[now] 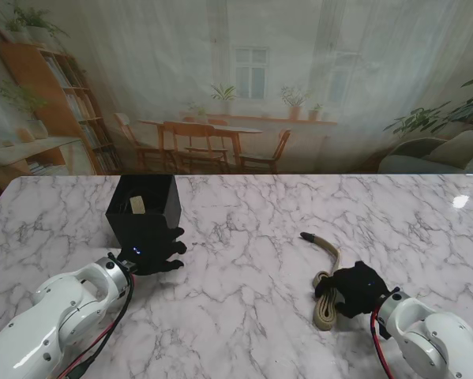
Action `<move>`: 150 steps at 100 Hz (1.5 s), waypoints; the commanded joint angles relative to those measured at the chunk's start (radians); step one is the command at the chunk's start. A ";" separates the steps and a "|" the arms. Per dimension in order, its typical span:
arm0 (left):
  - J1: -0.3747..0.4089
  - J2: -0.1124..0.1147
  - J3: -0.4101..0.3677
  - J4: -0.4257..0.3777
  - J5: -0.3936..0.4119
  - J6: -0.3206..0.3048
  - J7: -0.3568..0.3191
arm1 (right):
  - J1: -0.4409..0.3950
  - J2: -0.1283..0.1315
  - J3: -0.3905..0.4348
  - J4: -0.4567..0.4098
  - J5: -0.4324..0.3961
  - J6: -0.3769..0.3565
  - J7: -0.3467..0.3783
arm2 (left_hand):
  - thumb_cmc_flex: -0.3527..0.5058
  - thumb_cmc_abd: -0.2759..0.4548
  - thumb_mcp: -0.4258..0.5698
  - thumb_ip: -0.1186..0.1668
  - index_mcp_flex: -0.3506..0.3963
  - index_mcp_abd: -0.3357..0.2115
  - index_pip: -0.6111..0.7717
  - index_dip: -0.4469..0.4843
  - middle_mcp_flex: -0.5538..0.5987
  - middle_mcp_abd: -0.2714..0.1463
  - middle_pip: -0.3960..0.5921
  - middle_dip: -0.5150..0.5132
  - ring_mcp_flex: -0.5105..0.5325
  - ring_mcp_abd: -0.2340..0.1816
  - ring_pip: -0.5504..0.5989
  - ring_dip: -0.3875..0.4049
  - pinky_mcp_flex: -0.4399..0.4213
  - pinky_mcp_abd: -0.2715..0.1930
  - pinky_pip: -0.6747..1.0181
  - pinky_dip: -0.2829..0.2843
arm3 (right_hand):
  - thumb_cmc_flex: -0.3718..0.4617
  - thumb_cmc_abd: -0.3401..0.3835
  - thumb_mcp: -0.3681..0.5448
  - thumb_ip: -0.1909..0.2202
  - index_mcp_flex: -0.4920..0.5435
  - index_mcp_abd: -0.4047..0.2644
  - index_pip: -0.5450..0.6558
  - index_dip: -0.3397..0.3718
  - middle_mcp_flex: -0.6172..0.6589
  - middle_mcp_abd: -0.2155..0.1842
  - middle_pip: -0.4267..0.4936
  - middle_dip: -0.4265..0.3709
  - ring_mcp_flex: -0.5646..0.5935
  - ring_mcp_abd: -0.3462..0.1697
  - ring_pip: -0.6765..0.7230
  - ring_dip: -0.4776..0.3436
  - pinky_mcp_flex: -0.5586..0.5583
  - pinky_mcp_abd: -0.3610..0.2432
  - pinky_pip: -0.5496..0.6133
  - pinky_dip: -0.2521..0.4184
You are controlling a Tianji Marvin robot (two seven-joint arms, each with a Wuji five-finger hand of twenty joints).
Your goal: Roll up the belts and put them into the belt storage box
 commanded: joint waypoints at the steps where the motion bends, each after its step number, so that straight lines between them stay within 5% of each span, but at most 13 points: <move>1: -0.002 -0.002 0.003 0.003 -0.002 0.002 -0.015 | -0.017 -0.004 -0.003 -0.002 0.007 0.012 0.026 | -0.004 0.030 -0.012 -0.016 0.022 0.002 -0.004 -0.002 -0.041 0.009 -0.005 0.001 -0.020 0.017 -0.027 0.000 -0.017 0.032 -0.032 0.005 | -0.088 0.048 -0.064 -0.036 0.283 0.081 0.440 0.014 -0.173 0.005 -0.148 -0.054 -0.036 0.010 -0.042 -0.030 -0.007 0.059 -0.012 0.006; 18: -0.002 -0.002 0.004 0.002 -0.003 0.001 -0.017 | -0.019 -0.007 -0.008 -0.008 0.042 0.030 0.051 | -0.005 0.031 -0.012 -0.016 0.021 0.003 -0.004 -0.002 -0.041 0.010 -0.006 0.000 -0.021 0.017 -0.028 0.000 -0.018 0.032 -0.032 0.006 | -0.080 0.046 -0.036 -0.036 0.300 0.135 0.472 -0.001 -0.306 0.065 -0.248 -0.133 -0.115 0.066 -0.104 -0.113 -0.003 0.085 -0.053 -0.040; 38: -0.003 -0.002 0.005 0.004 -0.005 0.000 -0.017 | -0.019 -0.010 -0.010 -0.006 0.074 0.042 0.058 | -0.008 0.032 -0.012 -0.017 0.021 0.003 -0.005 -0.003 -0.041 0.009 -0.006 0.000 -0.021 0.014 -0.028 -0.001 -0.018 0.033 -0.033 0.006 | -0.056 0.050 -0.026 -0.033 0.276 0.178 0.510 0.009 -0.168 0.013 -0.393 -0.217 -0.150 0.081 -0.111 -0.167 -0.022 0.095 -0.078 -0.120; 43: -0.003 -0.002 0.005 0.004 -0.005 0.000 -0.017 | -0.018 -0.012 -0.011 -0.003 0.085 0.043 0.052 | -0.009 0.032 -0.013 -0.017 0.022 0.004 -0.005 -0.003 -0.041 0.010 -0.006 0.000 -0.021 0.016 -0.028 -0.001 -0.018 0.033 -0.033 0.005 | -0.047 0.051 -0.025 -0.036 0.264 0.198 0.530 0.006 -0.097 -0.048 -0.309 -0.170 -0.134 0.065 -0.100 -0.167 -0.021 0.087 -0.074 -0.131; 53: -0.003 -0.002 0.005 0.005 -0.007 -0.001 -0.018 | -0.015 -0.014 -0.015 0.007 0.086 0.042 0.023 | -0.010 0.033 -0.013 -0.017 0.021 0.002 -0.006 -0.003 -0.041 0.008 -0.007 0.000 -0.021 0.016 -0.029 -0.001 -0.019 0.033 -0.034 0.005 | -0.036 0.055 -0.026 -0.038 0.233 0.221 0.574 -0.002 -0.053 -0.108 0.008 -0.010 -0.083 0.027 -0.072 -0.153 -0.004 0.063 -0.045 -0.150; 61: -0.003 -0.002 0.005 0.004 -0.007 -0.001 -0.018 | -0.013 -0.016 -0.018 0.014 0.094 0.044 0.006 | -0.013 0.035 -0.014 -0.017 0.022 0.003 -0.006 -0.004 -0.040 0.010 -0.007 0.000 -0.020 0.016 -0.029 -0.001 -0.021 0.035 -0.036 0.005 | -0.031 0.057 -0.029 -0.038 0.209 0.225 0.601 -0.001 -0.026 -0.125 0.090 0.042 -0.059 0.025 -0.064 -0.145 0.004 0.056 -0.038 -0.153; 76: -0.002 -0.002 0.004 0.004 -0.008 -0.001 -0.019 | -0.013 -0.016 -0.023 0.021 0.072 0.059 -0.021 | -0.015 0.037 -0.013 -0.017 0.022 0.003 -0.007 -0.004 -0.041 0.009 -0.008 0.000 -0.021 0.016 -0.030 -0.001 -0.022 0.038 -0.038 0.004 | -0.039 0.067 -0.031 -0.037 0.174 0.185 0.627 0.001 -0.285 -0.048 0.009 0.009 -0.168 0.039 -0.107 -0.163 -0.045 0.046 -0.054 -0.161; 104: -0.002 -0.002 0.004 0.004 -0.008 -0.001 -0.020 | -0.009 -0.019 -0.039 0.042 0.030 0.113 -0.101 | -0.020 0.039 -0.015 -0.017 0.023 0.004 -0.009 -0.004 -0.039 0.009 -0.008 0.000 -0.021 0.015 -0.031 -0.001 -0.024 0.040 -0.041 0.005 | -0.024 0.097 -0.044 -0.036 0.113 0.180 0.660 0.006 -0.288 0.019 -0.023 -0.032 -0.199 0.069 -0.100 -0.179 -0.102 0.053 -0.073 -0.163; 112: -0.002 -0.002 0.005 0.004 -0.008 -0.001 -0.022 | -0.006 -0.021 -0.043 0.047 0.042 0.126 -0.100 | -0.018 0.038 -0.014 -0.017 0.023 0.002 -0.009 -0.004 -0.039 0.009 -0.009 0.000 -0.021 0.014 -0.032 -0.001 -0.024 0.040 -0.042 0.005 | 0.001 0.104 -0.050 -0.038 0.095 0.204 0.674 0.004 -0.176 0.004 0.010 -0.024 -0.116 0.090 -0.071 -0.178 -0.042 0.068 -0.049 -0.156; 126: -0.002 -0.002 0.005 0.004 -0.009 -0.001 -0.024 | 0.003 -0.026 -0.051 0.068 0.072 0.129 -0.118 | -0.021 0.038 -0.014 -0.017 0.022 0.003 -0.010 -0.004 -0.041 0.008 -0.010 0.000 -0.021 0.014 -0.032 -0.002 -0.026 0.041 -0.043 0.005 | 0.048 0.107 -0.064 -0.034 0.058 0.240 0.714 -0.009 0.055 -0.108 0.105 0.017 0.138 0.038 0.025 -0.131 0.153 0.013 0.082 -0.111; 150: -0.004 -0.002 0.006 0.005 -0.010 -0.001 -0.025 | 0.024 -0.030 -0.067 0.111 0.077 0.092 -0.210 | -0.021 0.040 -0.014 -0.017 0.023 0.003 -0.010 -0.004 -0.039 0.008 -0.010 0.000 -0.021 0.015 -0.032 -0.001 -0.026 0.040 -0.045 0.006 | 0.113 0.066 -0.032 -0.025 -0.013 0.192 0.776 0.015 0.192 -0.120 0.267 0.133 0.373 -0.055 0.206 0.025 0.323 -0.107 0.234 -0.047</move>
